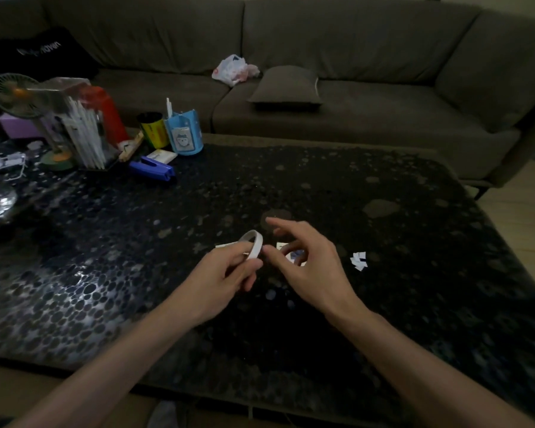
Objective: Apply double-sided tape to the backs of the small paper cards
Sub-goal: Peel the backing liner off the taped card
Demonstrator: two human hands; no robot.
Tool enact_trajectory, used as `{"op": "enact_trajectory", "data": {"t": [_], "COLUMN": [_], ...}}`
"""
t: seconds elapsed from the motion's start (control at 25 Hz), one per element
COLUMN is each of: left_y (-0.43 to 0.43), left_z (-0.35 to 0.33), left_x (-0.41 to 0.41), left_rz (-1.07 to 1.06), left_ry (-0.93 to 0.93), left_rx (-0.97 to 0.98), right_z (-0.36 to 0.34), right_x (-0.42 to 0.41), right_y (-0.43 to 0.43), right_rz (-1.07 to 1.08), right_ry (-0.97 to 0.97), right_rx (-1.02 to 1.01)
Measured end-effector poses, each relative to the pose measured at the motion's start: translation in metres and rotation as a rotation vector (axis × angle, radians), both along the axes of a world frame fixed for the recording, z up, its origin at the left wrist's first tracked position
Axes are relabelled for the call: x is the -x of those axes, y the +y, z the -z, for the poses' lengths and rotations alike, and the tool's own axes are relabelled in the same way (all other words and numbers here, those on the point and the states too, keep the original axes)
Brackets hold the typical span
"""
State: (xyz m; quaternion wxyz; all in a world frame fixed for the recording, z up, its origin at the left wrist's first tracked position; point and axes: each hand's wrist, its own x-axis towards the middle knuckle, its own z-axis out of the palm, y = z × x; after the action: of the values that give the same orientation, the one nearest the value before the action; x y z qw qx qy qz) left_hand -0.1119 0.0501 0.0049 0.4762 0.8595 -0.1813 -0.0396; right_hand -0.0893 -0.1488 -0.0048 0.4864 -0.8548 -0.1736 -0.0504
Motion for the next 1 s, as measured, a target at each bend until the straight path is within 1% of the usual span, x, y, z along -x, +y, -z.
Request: {"op": "enact_trajectory", "data": {"t": [0.08, 0.16, 0.24, 0.32, 0.44, 0.6, 0.72, 0.88, 1.0], "left_y": [-0.012, -0.025, -0.036, -0.042, -0.044, -0.046, -0.044, -0.043, -0.044], "left_z": [-0.002, -0.001, 0.001, 0.007, 0.014, 0.014, 0.015, 0.018, 0.012], "left_x": [-0.002, -0.002, -0.001, -0.002, -0.006, -0.01, -0.012, -0.013, -0.011], "left_rz": [0.012, 0.038, 0.088, 0.138, 0.159, 0.169, 0.164, 0.144, 0.109], "left_ry": [-0.034, -0.071, -0.064, -0.043, -0.044, -0.083, -0.079, -0.071, -0.09], "left_rx": [-0.011, -0.011, 0.029, 0.023, -0.023, 0.0, 0.02, -0.054, -0.028], "right_z": [-0.003, -0.005, -0.005, -0.004, -0.001, -0.001, -0.004, -0.009, -0.012], "right_x": [0.001, 0.005, 0.011, 0.015, 0.02, 0.023, 0.022, 0.016, 0.013], "right_y": [-0.011, -0.019, -0.028, -0.034, -0.038, -0.04, -0.043, -0.047, -0.048], "right_rz": [0.022, 0.006, 0.029, 0.074, 0.123, 0.141, 0.141, 0.124, 0.055], "right_ry": [-0.025, -0.048, -0.093, -0.142, -0.229, -0.294, -0.263, -0.125, -0.041], "right_rx": [-0.018, 0.005, 0.029, 0.068, 0.11, 0.113, 0.074, 0.011, 0.007]}}
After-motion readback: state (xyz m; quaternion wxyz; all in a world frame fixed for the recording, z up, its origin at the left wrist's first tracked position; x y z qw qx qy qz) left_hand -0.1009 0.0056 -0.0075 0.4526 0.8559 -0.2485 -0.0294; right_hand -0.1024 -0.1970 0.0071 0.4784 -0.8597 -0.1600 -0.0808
